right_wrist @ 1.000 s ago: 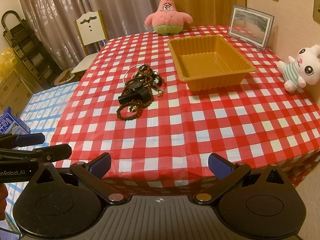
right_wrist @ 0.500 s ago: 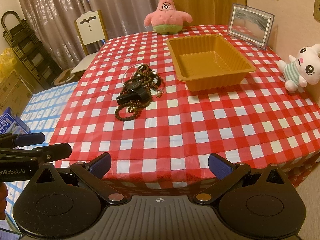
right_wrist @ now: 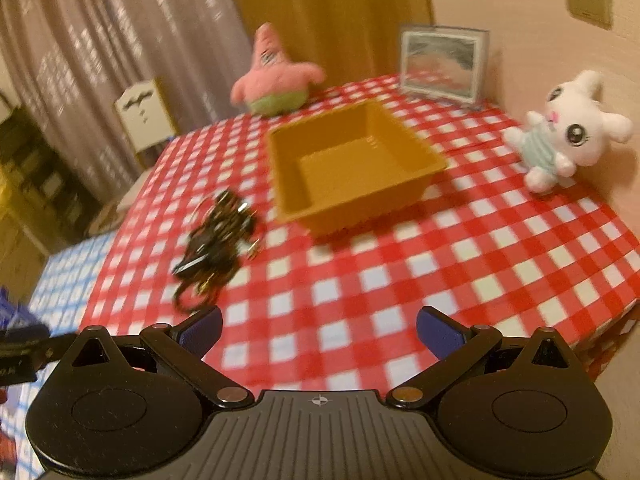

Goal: Organize jewelry
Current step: 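Move the right tool to the orange tray and close it on the rim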

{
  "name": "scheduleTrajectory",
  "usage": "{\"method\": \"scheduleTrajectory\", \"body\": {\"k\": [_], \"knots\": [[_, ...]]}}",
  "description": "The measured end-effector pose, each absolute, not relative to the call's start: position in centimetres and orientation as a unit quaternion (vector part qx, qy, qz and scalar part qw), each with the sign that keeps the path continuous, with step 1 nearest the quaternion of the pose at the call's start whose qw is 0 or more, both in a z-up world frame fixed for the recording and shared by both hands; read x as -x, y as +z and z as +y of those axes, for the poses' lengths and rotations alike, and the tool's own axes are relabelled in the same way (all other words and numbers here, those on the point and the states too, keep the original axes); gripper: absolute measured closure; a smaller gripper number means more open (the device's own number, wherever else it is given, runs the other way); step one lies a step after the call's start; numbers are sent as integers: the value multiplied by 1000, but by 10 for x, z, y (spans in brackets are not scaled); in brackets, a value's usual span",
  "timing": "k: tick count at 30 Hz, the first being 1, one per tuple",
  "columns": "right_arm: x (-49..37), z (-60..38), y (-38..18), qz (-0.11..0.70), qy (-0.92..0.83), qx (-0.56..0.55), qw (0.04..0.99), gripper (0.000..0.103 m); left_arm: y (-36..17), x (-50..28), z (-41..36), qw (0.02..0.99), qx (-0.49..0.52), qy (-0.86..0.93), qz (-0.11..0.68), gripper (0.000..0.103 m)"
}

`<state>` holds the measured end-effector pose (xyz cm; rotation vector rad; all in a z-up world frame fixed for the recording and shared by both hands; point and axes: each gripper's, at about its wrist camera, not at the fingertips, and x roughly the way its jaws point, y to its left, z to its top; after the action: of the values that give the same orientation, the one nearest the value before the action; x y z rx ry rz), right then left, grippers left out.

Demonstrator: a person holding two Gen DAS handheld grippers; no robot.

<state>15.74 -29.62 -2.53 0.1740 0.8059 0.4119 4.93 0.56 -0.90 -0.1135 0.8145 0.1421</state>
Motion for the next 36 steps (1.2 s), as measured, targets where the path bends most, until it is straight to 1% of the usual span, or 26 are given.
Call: {"method": "scheduleTrajectory", "body": {"k": [3,11,12,13,15,18,20,22,23,25,26,28,29,33,36], "knots": [[-176,-316,-31,377,188,-101,901,0,-16,-60,6,915,50,84,392,18],[-240,-347,-65,350,166,-101,916,0,-40,-97,11,914,55,124,384,18],[-250,-350,-69,342,160,-102,920,2,-42,-102,12,913,56,129,383,19],[-260,-353,-73,334,157,-108,923,8,-46,-108,13,913,58,134,382,19],[-283,-360,-81,322,156,-130,925,14,-50,-117,13,912,61,143,380,19],[-313,-368,-93,297,150,-163,929,15,-56,-127,14,909,63,158,380,19],[-328,-368,-102,279,141,-183,932,19,-60,-133,14,907,66,168,381,19],[-343,-368,-111,273,133,-208,930,30,-65,-139,13,905,68,175,383,19],[-349,-368,-115,271,128,-221,928,32,-67,-142,13,904,68,178,383,20],[-361,-367,-124,268,117,-246,924,43,-71,-146,11,902,65,182,387,20],[-366,-367,-128,266,112,-255,923,46,-73,-148,10,901,63,186,388,21],[-375,-366,-136,263,105,-272,920,58,-76,-151,9,899,62,190,391,21],[-378,-365,-139,264,102,-276,919,62,-77,-152,9,898,63,191,391,21],[-386,-363,-149,256,102,-291,916,72,-79,-153,6,897,59,198,391,21],[-387,-360,-152,246,106,-291,919,76,-81,-151,4,894,58,204,394,21]]}}
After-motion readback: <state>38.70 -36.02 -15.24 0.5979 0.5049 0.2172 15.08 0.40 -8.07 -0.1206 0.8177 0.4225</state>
